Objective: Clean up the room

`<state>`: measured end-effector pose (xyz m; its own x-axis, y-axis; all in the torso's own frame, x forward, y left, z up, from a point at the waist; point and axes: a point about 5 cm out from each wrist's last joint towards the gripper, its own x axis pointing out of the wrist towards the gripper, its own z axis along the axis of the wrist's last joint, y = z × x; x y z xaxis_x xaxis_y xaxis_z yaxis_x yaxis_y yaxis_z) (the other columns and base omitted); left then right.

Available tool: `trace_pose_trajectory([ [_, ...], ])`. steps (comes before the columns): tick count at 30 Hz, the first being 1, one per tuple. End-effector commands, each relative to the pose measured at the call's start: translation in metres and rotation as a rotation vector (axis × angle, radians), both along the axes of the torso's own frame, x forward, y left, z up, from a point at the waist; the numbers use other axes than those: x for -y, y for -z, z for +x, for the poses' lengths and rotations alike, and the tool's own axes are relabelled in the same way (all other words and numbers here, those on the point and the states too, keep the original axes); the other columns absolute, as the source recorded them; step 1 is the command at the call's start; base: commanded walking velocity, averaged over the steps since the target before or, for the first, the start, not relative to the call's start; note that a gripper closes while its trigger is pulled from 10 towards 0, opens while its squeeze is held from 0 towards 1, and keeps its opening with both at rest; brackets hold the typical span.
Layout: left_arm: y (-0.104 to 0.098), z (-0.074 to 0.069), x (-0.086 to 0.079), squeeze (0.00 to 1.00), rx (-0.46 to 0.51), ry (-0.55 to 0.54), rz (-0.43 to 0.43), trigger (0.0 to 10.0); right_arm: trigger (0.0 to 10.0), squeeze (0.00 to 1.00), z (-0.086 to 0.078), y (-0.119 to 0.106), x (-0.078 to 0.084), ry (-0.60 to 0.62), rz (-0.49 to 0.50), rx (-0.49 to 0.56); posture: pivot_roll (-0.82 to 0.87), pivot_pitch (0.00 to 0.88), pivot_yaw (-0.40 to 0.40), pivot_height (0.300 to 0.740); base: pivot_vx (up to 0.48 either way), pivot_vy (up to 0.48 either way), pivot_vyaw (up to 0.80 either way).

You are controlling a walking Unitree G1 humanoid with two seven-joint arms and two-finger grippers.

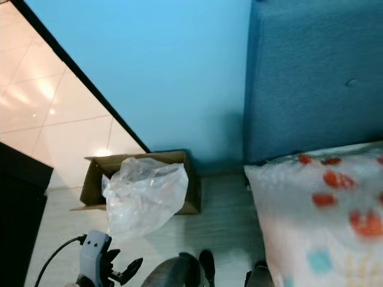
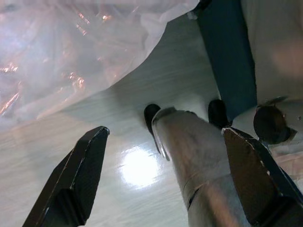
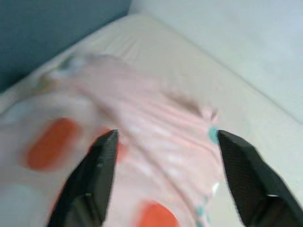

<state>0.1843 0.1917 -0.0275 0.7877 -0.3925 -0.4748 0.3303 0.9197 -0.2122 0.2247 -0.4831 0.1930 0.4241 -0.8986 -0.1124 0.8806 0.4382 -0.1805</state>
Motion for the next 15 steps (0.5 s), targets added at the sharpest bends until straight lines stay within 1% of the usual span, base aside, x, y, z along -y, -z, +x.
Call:
trace_pose_trajectory([
  [1,0.011,-0.01,0.0,0.0,-0.048,-0.031,0.001,10.0,10.0,1.0,-0.005,0.012,0.0,-0.007,0.051,-0.063,0.12,0.236,0.133,0.724,0.0,0.0,0.0],
  [3,0.013,-0.008,0.002,0.0,-0.047,-0.036,-0.003,10.0,10.0,1.0,-0.007,0.011,0.001,-0.01,0.062,-0.072,0.12,0.236,0.133,0.724,0.0,0.0,0.0],
  [4,0.014,-0.006,0.004,0.0,-0.047,-0.043,-0.008,10.0,10.0,1.0,-0.007,0.01,0.002,-0.017,0.066,-0.076,0.1,0.216,0.12,0.724,0.0,0.0,0.0],
  [6,0.015,-0.004,0.006,0.0,-0.047,-0.047,-0.011,10.0,10.0,1.0,-0.008,0.008,0.003,-0.023,0.068,-0.079,0.1,0.216,0.12,0.724,0.0,0.0,0.0],
  [7,0.016,-0.002,0.008,0.0,-0.048,-0.05,-0.014,10.0,10.0,1.0,-0.007,0.008,0.003,-0.035,0.068,-0.085,0.09,0.202,0.109,0.724,0.0,0.0,0.0],
  [8,0.017,0.001,0.011,0.0,-0.047,-0.054,-0.019,10.0,10.0,1.0,-0.003,0.008,0.0,-0.062,0.077,-0.087,0.07,0.186,0.1,0.724,0.0,0.0,0.0],
  [9,0.018,0.006,0.016,0.0,-0.045,-0.059,-0.027,10.0,10.0,1.0,0.013,0.017,-0.013,-0.195,0.118,-0.122,0.05,0.159,0.086,0.724,0.0,0.0,0.0],
  [10,0.018,0.006,0.016,0.0,-0.045,-0.059,-0.027,10.0,10.0,1.0,0.013,0.017,-0.013,-0.195,0.118,-0.122,0.05,0.159,0.086,0.724,0.0,0.0,0.0],
  [11,0.018,0.011,0.02,0.0,-0.045,-0.063,-0.034,10.0,10.0,0.2,0.028,0.029,-0.03,-0.332,0.173,-0.151,0.04,0.151,0.083,0.724,0.0,0.0,0.0],
  [12,0.019,0.017,0.024,0.0,-0.045,-0.067,-0.04,10.0,10.0,0.0,0.044,0.047,-0.053,-0.496,0.254,-0.193,0.02,0.124,0.07,0.724,0.0,0.0,0.0],
  [13,0.019,0.017,0.024,0.0,-0.045,-0.067,-0.04,10.0,10.0,0.0,0.044,0.047,-0.053,-0.496,0.254,-0.193,0.02,0.124,0.07,0.724,0.0,0.0,0.0],
  [14,0.019,0.022,0.027,0.0,-0.048,-0.075,-0.043,10.0,10.0,0.0,0.055,0.071,-0.079,-0.605,0.327,-0.229,0.01,0.105,0.059,0.724,0.0,0.0,0.0],
  [15,0.019,0.027,0.029,0.0,-0.051,-0.084,-0.042,10.0,10.0,0.0,0.059,0.087,-0.096,-0.646,0.372,-0.249,0.0,0.09,0.053,0.724,0.0,0.0,0.0],
])
